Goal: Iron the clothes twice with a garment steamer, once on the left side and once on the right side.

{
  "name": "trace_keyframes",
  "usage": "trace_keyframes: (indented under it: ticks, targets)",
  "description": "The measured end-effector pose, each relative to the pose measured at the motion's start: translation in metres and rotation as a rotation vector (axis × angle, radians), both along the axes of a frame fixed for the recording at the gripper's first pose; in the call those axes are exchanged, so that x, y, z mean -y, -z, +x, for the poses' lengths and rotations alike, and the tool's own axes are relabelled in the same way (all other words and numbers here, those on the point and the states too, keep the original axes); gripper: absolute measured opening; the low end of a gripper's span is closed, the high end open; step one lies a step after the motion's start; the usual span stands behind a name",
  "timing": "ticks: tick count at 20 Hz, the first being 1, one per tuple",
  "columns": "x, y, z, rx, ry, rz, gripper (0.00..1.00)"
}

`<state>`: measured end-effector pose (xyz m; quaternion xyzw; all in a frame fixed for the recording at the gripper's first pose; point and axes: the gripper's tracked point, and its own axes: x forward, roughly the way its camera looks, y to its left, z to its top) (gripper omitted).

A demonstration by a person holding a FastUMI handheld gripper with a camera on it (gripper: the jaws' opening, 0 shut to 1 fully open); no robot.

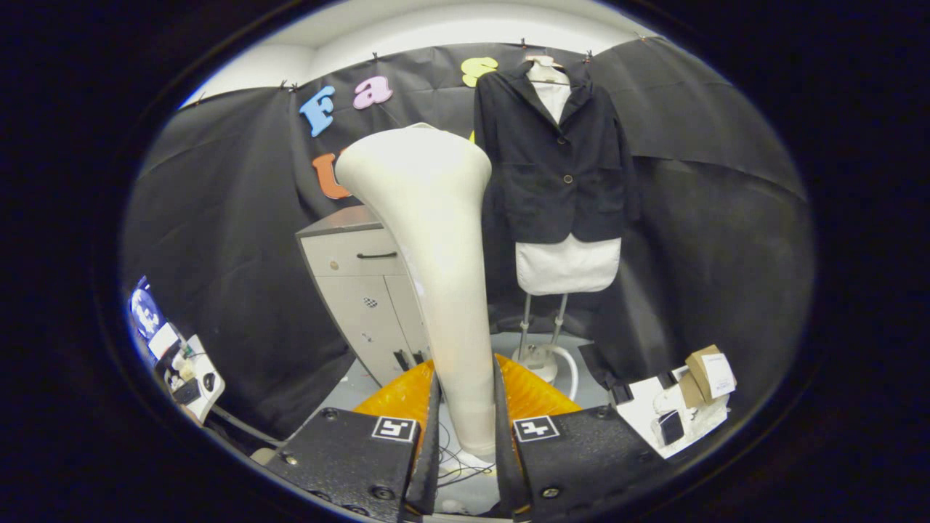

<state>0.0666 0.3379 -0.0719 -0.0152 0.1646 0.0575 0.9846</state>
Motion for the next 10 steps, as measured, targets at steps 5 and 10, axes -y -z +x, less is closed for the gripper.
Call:
trace_keyframes:
  ticks: [5, 10]
  targets:
    - [-0.0018, -0.0002, -0.0012, -0.001, 0.016, -0.002, 0.35]
    - [-0.0047, 0.0005, -0.0038, 0.001, 0.027, -0.006, 0.35]
